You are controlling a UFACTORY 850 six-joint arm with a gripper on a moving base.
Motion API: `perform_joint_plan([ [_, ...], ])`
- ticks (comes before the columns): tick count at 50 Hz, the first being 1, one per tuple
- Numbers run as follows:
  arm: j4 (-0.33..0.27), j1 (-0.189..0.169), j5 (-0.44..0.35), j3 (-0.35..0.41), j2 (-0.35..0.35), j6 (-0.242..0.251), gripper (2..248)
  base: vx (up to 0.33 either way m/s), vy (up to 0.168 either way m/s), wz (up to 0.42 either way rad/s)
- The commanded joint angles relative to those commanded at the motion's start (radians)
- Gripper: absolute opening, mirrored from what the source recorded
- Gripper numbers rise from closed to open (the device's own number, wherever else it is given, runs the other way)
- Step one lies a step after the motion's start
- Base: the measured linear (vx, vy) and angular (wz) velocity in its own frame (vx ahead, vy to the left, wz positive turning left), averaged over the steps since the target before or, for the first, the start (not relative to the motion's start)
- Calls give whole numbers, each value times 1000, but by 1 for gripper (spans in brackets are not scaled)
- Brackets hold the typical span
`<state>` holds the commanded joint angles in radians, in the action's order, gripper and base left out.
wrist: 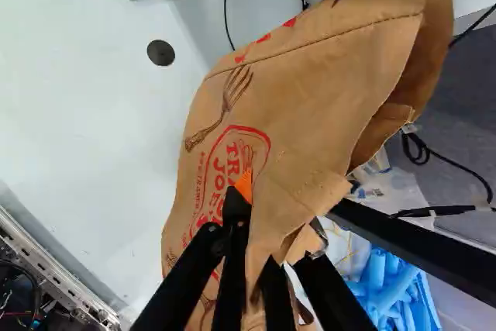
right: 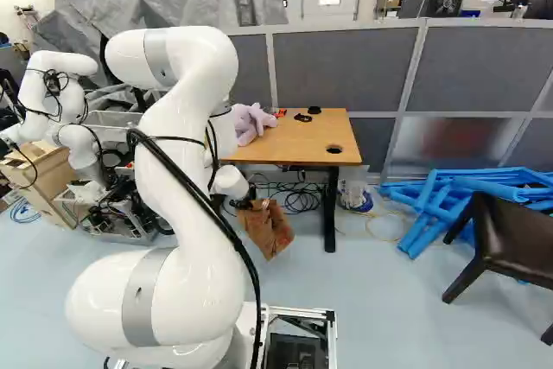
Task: Pick up the bag on the ground and place it on the table
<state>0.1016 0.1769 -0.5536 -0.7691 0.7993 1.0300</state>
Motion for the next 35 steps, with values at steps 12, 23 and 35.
perform_joint_plan([
  [12,0,0,0,28,-47,0,21,0,0,0],
  [23,0,0,1,53,-90,0,21,0,0,0],
  [35,0,0,31,72,-124,0,21,0,0,0],
])
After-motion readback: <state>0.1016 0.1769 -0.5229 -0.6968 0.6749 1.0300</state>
